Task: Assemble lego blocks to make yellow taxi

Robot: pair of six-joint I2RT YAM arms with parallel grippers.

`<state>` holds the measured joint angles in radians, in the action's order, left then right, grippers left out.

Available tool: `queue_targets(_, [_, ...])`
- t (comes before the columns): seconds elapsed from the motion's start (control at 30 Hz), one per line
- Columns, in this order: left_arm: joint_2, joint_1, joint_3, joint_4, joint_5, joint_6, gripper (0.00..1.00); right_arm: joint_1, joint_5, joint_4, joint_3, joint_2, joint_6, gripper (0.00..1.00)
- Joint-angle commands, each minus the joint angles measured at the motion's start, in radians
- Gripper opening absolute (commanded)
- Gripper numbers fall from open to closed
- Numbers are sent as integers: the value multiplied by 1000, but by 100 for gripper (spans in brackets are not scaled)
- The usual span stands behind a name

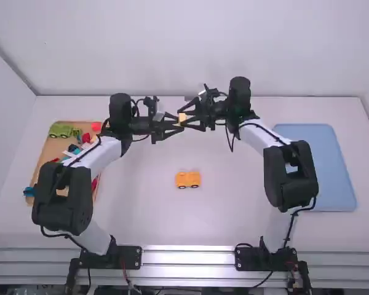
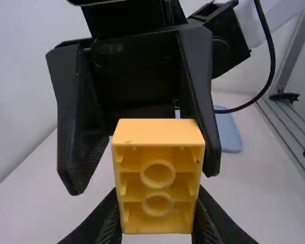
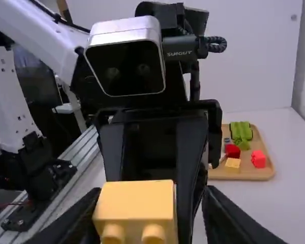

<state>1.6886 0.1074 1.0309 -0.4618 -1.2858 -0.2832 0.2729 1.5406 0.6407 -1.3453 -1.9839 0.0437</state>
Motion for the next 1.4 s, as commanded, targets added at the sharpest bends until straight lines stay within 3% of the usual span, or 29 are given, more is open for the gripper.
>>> queue_targets(0.0, [2, 6, -3, -9, -34, 6, 6, 2, 8, 3, -35, -12, 2, 47])
queue_targets(0.13, [2, -1, -3, -2, -34, 6, 12, 2, 8, 3, -35, -12, 2, 32])
queue_targets(0.2, [2, -2, -3, 0, -31, 6, 31, 0, 8, 3, -35, -12, 2, 25])
queue_targets(0.3, [2, 4, -3, 0, -31, 6, 86, -6, 6, 10, -35, -12, 2, 21])
queue_targets(0.33, [2, 5, -3, -1, -30, 5, 99, -13, -2, 11, -35, -12, 3, 20])
queue_targets(0.47, [2, 5, -3, 19, 11, 6, 99, -37, -205, 10, -35, -10, 95, 14])
queue_targets(0.57, [2, 3, -3, 94, 218, 53, 99, -63, -318, 0, -35, -3, 100, 14])
queue_targets(0.7, [2, 6, -3, 241, 546, 80, 99, -109, -525, -168, -35, 48, 48, 13])
queue_targets(0.83, [2, -1, -3, 304, 692, 81, 99, -112, -796, -452, -45, 132, -106, 14])
queue_targets(0.87, [2, -3, -3, 311, 727, 81, 99, -97, -940, -600, -60, 172, -189, 15])
queue_targets(1.03, [-4, 4, 0, 318, 755, 26, 99, -21, -1270, -1011, -135, 222, -426, 17])
queue_targets(1.17, [-9, 4, 17, 323, 756, 22, 99, 55, -1440, -1307, -151, 219, -592, 14])
queue_targets(1.27, [-11, 3, 31, 332, 757, 21, 99, 97, -1502, -1431, -142, 200, -670, 13])
queue_targets(1.37, [-13, 3, 48, 348, 783, 25, 99, 140, -1520, -1546, -124, 171, -792, 5])
